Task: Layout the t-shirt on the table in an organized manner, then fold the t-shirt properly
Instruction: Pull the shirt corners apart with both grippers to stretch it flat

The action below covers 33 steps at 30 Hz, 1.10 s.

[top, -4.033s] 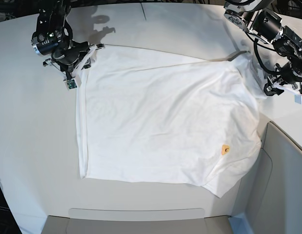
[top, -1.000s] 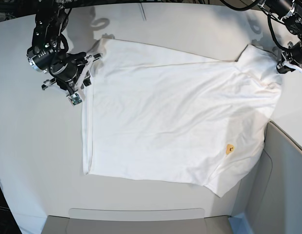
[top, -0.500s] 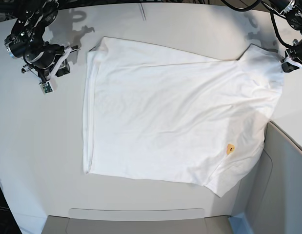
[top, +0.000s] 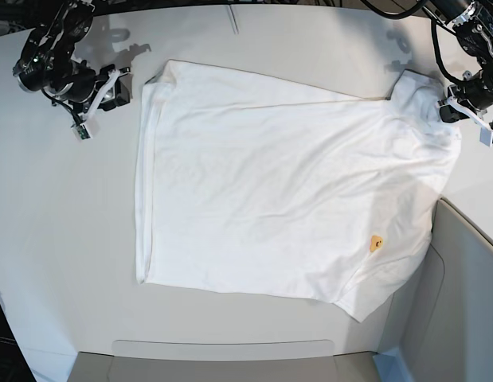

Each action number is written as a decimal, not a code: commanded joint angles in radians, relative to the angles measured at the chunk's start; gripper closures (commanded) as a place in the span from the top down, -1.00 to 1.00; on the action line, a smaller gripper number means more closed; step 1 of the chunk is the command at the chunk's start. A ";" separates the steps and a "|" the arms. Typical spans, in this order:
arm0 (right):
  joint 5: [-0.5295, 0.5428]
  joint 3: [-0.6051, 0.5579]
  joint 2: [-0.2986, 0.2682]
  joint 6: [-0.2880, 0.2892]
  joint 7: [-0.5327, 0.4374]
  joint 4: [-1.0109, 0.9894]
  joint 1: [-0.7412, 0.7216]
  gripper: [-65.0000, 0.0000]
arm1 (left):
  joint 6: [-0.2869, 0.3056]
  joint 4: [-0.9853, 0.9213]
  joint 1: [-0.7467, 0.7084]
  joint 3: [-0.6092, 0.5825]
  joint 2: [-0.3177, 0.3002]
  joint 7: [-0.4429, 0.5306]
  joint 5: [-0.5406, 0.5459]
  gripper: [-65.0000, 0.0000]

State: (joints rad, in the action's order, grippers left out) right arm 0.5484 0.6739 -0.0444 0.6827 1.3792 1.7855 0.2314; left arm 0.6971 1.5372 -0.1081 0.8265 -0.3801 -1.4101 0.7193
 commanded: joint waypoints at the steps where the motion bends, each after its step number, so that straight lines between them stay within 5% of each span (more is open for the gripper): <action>1: -0.024 -0.001 -0.008 0.015 0.017 -0.017 -0.008 -0.42 | 0.001 0.021 0.005 0.004 -0.021 0.014 0.013 -1.00; 22: -0.034 -0.159 0.050 0.015 0.017 -0.112 -0.025 -0.43 | 0.001 0.019 0.006 0.004 -0.006 0.014 0.013 -1.00; 24: -0.034 -0.184 0.047 0.015 0.017 -0.112 -0.025 -0.55 | 0.001 0.019 0.006 0.004 -0.006 0.014 0.013 -1.00; 27: -0.054 -0.259 0.041 0.015 0.017 -0.112 -0.040 -1.00 | 0.001 0.019 0.006 0.004 -0.006 0.014 0.013 -1.00; 33: -0.259 -0.288 0.045 0.015 0.017 0.000 -0.074 -1.00 | 0.001 0.019 0.006 0.006 -0.004 0.014 0.013 -1.00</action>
State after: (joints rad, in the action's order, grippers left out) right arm 0.3424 0.3714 0.0216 0.6857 1.3525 1.7794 0.1558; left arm 0.6968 1.5383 -0.1085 0.8265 -0.3656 -1.4101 0.7193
